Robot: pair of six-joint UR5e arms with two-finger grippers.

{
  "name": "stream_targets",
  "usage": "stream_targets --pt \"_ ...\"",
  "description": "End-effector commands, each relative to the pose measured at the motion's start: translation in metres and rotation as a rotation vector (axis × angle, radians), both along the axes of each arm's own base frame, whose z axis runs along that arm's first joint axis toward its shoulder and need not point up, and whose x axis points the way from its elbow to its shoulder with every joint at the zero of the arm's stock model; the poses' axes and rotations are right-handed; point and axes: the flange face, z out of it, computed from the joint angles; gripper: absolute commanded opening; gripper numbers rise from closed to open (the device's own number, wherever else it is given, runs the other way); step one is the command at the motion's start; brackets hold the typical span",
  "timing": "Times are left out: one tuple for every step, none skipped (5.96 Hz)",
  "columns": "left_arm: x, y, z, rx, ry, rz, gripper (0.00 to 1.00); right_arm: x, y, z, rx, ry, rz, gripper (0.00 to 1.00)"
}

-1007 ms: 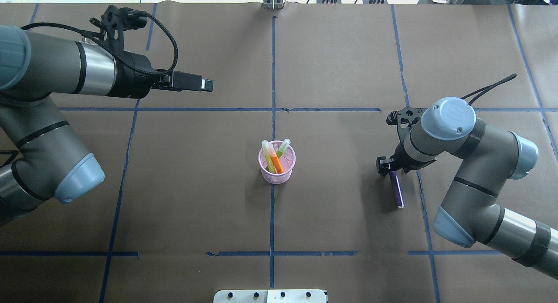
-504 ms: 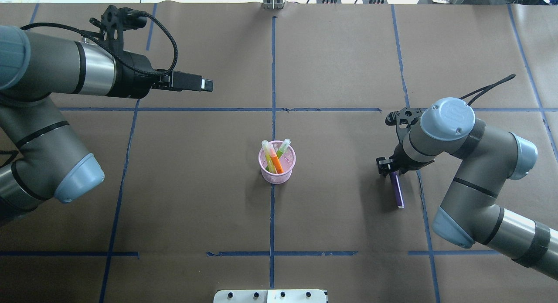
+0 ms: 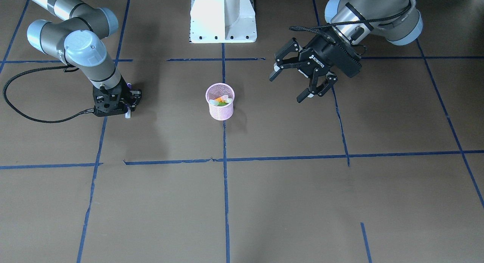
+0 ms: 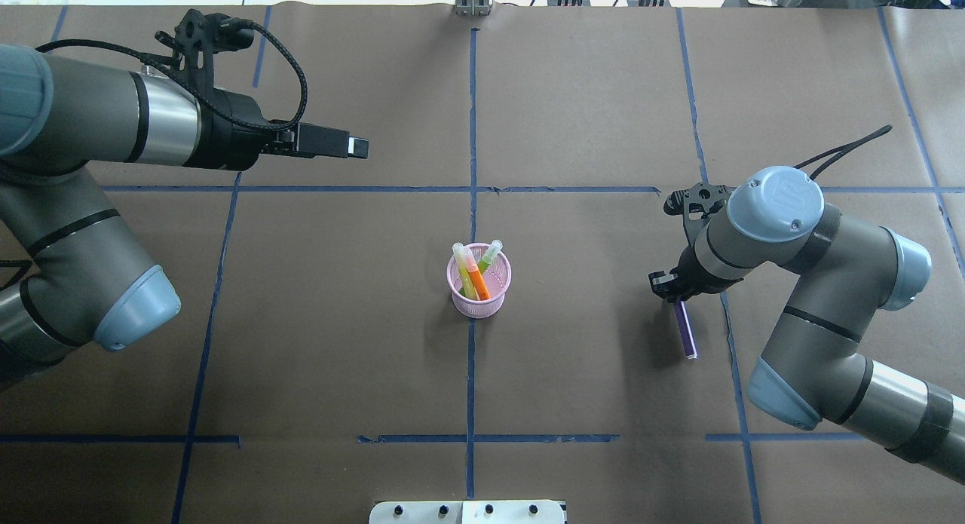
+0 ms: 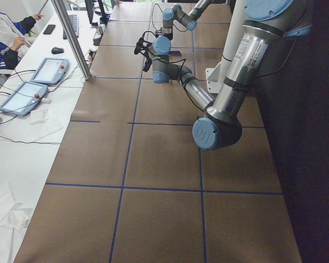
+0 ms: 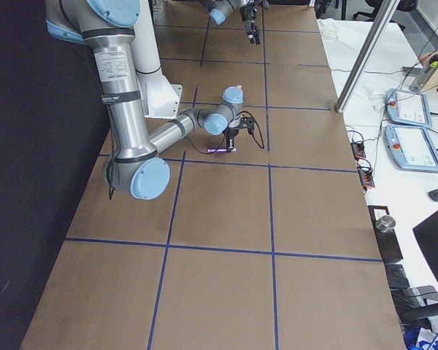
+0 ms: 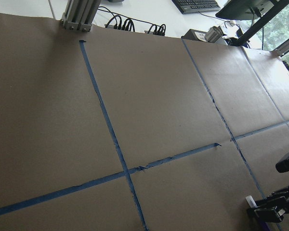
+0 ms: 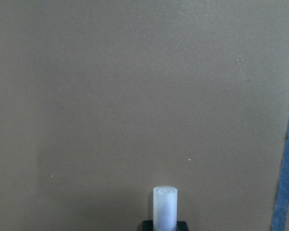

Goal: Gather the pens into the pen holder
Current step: 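Lower the right gripper onto the purple marker and close on it, then lift the purple marker upright with the right gripper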

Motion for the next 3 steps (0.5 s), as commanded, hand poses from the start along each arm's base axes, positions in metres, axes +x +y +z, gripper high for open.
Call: stream_targets --pt "0.001 0.001 0.003 -0.002 -0.002 0.002 1.00 0.004 0.001 -0.014 0.018 -0.023 0.002 0.00" --pt "0.000 0.001 0.003 -0.003 -0.005 0.004 1.00 0.025 -0.004 -0.046 0.058 -0.074 0.032 0.00" --pt "0.000 0.001 0.004 -0.011 -0.010 0.023 1.00 0.047 -0.012 -0.073 0.097 -0.118 0.070 0.00"
